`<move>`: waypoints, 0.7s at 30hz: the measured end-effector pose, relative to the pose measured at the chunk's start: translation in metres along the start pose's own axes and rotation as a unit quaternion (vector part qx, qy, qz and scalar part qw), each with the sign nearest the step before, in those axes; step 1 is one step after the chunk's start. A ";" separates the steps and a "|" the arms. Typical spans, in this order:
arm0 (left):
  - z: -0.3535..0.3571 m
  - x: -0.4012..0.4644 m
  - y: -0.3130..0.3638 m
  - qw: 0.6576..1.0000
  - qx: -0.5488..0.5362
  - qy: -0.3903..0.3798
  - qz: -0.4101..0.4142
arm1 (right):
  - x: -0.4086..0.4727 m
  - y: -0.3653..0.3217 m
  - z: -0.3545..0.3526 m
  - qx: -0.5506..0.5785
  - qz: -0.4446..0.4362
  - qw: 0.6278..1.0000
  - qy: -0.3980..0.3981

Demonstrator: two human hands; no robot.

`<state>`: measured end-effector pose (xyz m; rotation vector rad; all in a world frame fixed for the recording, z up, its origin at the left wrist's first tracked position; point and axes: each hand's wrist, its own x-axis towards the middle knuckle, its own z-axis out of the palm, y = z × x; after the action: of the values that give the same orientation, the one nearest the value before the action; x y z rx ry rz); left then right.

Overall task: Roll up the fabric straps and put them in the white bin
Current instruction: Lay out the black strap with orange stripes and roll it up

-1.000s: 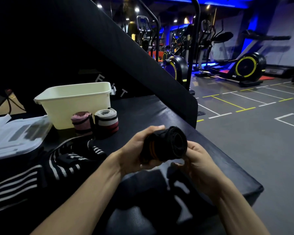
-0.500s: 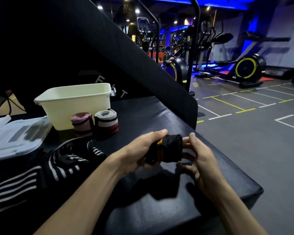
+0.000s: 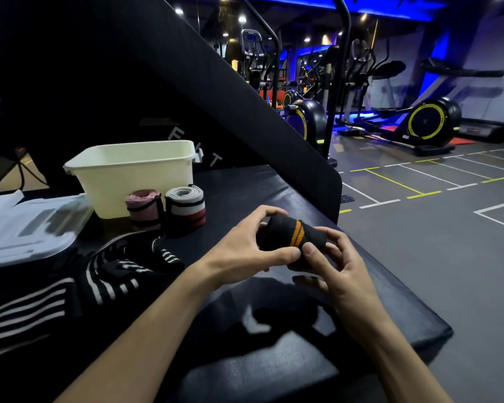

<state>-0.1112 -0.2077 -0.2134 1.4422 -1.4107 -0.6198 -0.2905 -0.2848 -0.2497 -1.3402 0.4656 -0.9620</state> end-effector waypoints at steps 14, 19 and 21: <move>-0.015 0.002 -0.001 0.988 0.097 0.094 0.080 | 0.004 0.010 0.012 -0.102 -0.030 0.992 -0.061; -0.030 -0.001 0.005 0.980 0.192 0.045 0.038 | 0.003 0.015 0.013 -0.147 -0.050 0.986 -0.056; -0.037 -0.005 0.012 0.979 0.202 -0.009 0.003 | 0.002 0.014 0.013 -0.161 -0.065 0.984 -0.046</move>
<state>-0.0844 -0.1907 -0.1900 1.7487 -1.6190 -0.3538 -0.2750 -0.2796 -0.2601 -1.7175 0.4803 -0.9533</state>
